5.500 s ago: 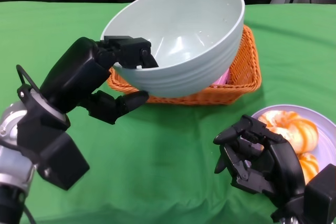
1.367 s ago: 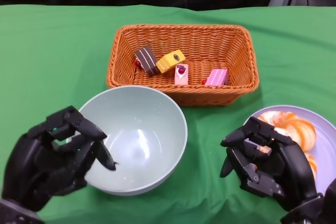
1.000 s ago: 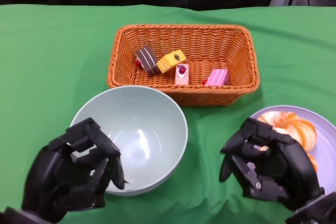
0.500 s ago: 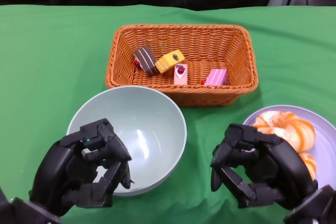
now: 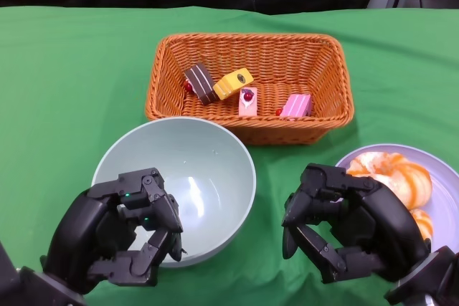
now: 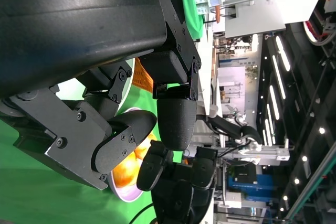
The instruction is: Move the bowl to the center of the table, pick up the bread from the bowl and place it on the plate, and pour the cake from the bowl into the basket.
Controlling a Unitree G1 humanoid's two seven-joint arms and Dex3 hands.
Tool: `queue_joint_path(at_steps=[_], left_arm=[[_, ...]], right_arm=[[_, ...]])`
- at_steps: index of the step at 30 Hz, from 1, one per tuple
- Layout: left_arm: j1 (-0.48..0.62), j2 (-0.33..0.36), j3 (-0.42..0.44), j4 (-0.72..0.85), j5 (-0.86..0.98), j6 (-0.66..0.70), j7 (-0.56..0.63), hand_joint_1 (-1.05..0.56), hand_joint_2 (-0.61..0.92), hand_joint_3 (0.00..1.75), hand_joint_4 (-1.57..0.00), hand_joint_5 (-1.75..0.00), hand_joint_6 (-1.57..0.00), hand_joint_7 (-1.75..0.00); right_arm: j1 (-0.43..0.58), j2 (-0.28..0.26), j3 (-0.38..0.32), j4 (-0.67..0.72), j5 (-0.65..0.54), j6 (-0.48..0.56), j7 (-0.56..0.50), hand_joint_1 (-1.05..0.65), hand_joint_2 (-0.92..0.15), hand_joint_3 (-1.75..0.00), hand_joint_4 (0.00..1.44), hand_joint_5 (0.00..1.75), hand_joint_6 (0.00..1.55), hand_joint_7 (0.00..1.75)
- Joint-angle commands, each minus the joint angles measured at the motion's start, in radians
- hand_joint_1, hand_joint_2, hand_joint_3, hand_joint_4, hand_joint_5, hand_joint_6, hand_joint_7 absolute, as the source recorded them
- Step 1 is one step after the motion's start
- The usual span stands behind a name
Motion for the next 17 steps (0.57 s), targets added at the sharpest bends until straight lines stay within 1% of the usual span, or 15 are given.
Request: queue_joint_path(at_steps=[1,10,17], left_arm=[[-0.002,0.011,0.014,-0.007,0.005,0.005,-0.005,-0.06,0.46,1.28,-0.83,-1.61,-0.85,-1.32],[-0.01,0.007,0.018,0.016,0.013,-0.003,-0.012,-0.04,0.47,1.28,-0.83,-1.62,-0.86,-1.32],[-0.012,0.006,0.021,0.031,0.024,-0.02,-0.017,-0.05,0.46,1.28,-0.84,-1.61,-0.87,-1.31]], right_arm=[[-0.003,-0.019,-0.007,-0.001,0.015,0.008,0.008,-0.07,-0.45,-1.15,0.78,1.49,0.73,1.23],[-0.005,-0.019,-0.006,0.001,0.011,0.013,0.006,-0.04,-0.45,-1.19,0.77,1.47,0.72,1.23],[-0.013,-0.014,-0.007,0.02,0.009,-0.002,0.012,-0.09,-0.43,-1.18,0.76,1.48,0.72,1.26]])
